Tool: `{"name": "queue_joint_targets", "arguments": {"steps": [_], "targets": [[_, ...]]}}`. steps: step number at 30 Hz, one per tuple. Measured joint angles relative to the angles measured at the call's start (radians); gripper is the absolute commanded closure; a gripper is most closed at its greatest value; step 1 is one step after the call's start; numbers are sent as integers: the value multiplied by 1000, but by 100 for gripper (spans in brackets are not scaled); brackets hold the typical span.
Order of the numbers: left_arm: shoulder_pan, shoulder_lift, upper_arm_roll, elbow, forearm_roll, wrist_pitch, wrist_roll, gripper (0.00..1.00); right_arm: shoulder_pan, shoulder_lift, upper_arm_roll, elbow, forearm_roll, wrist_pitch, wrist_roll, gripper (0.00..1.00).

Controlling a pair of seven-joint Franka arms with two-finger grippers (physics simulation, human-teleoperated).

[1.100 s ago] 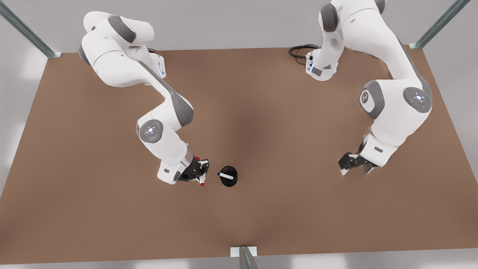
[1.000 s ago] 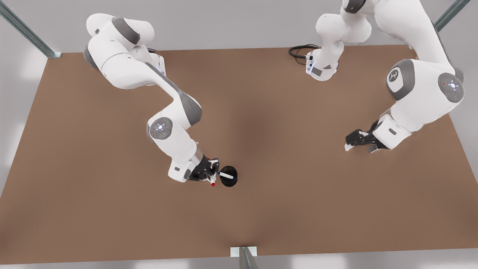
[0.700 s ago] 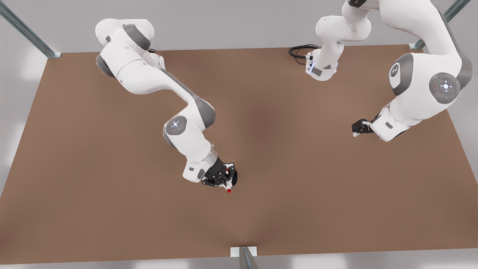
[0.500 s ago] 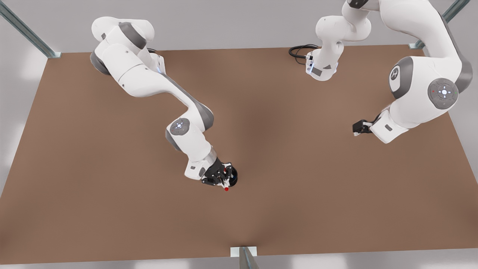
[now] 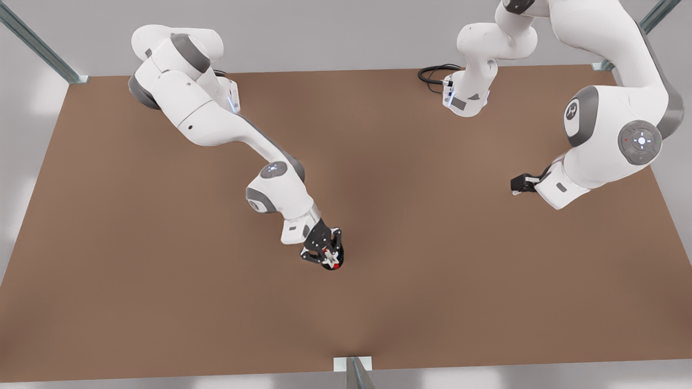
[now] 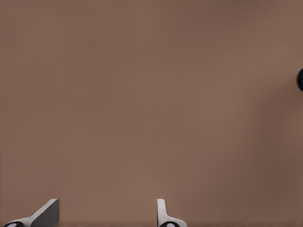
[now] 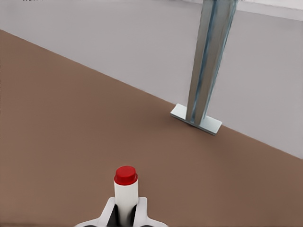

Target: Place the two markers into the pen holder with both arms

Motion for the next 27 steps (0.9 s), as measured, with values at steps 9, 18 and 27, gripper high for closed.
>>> {"name": "queue_joint_targets", "arguments": {"steps": [9,18,27], "targets": [[1,2,2,2,1,-1,3,0,17,17,1,2,-167,38,136,78],[0,-3,6,9,1,-1,4,0,10,25,-1,-37,-457,57,311,76],[-2,-4,6,8,0,-7,3,0,-4,25,-1,-69,-622,68,468,0]]}}
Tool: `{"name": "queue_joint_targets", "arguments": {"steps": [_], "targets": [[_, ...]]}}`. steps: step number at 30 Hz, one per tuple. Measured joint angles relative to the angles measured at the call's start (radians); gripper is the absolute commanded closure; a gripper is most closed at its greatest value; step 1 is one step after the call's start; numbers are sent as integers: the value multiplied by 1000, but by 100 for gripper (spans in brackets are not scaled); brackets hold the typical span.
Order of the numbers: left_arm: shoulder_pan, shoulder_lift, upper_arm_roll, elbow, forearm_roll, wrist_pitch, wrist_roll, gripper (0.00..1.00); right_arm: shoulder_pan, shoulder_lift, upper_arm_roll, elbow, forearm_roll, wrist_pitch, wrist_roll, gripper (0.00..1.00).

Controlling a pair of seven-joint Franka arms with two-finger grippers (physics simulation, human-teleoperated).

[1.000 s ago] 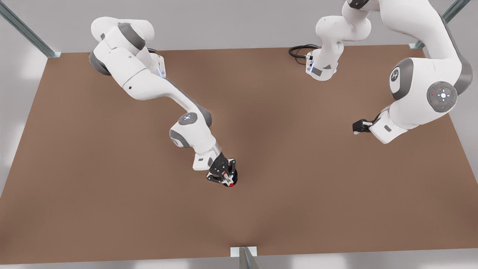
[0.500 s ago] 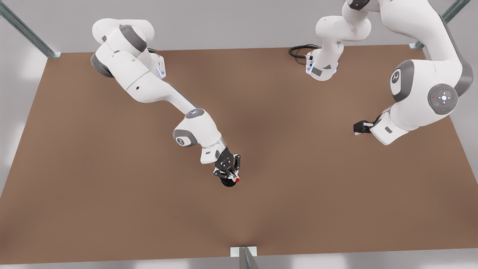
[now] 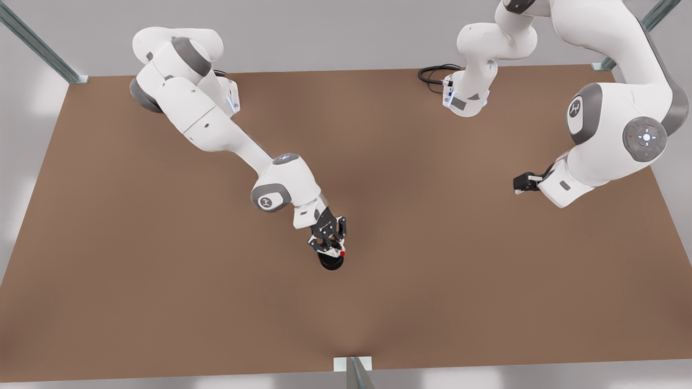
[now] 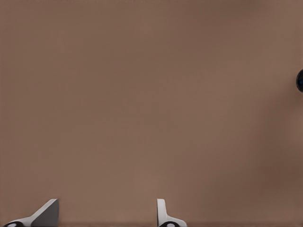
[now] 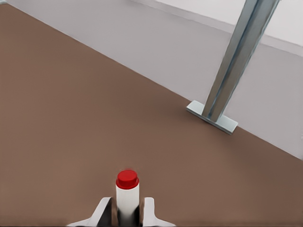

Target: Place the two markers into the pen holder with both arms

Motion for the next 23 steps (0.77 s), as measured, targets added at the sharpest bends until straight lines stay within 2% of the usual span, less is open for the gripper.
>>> {"name": "queue_joint_targets", "arguments": {"steps": [4,5,6,9,10,11,12,13,14,16,17,23], "targets": [[1,-1,0,-1,0,-1,0,0,-19,-18,12,0,-38,-4,63,0],[1,-2,0,0,0,-2,0,0,-44,-37,46,1,-19,-23,74,0],[1,-5,-1,0,0,-6,0,0,-107,-51,142,13,41,-70,73,0],[-3,-13,-2,1,-1,-24,-3,0,-474,-63,641,100,270,-350,27,0],[-4,-13,-4,8,-1,-29,-4,0,-494,-176,607,135,398,-444,1,0],[-3,-8,-4,20,-4,-33,-5,0,-377,-317,353,169,581,-525,-40,0],[-2,-4,-3,27,-7,-36,-5,0,-221,-441,45,174,758,-609,-88,0],[-1,-2,-3,31,-10,-38,-6,0,-119,-527,-169,175,895,-707,-134,0],[0,2,-2,33,-11,-40,-7,0,-70,-585,-305,168,999,-813,-178,0],[1,9,-2,36,-13,-42,-8,0,-32,-631,-455,145,1142,-972,-264,0],[1,12,-2,38,-13,-43,-9,0,-16,-636,-498,138,1196,-1033,-306,0],[0,35,-1,54,-14,-47,-13,0,43,-622,-530,139,1339,-1241,-511,0]]}}
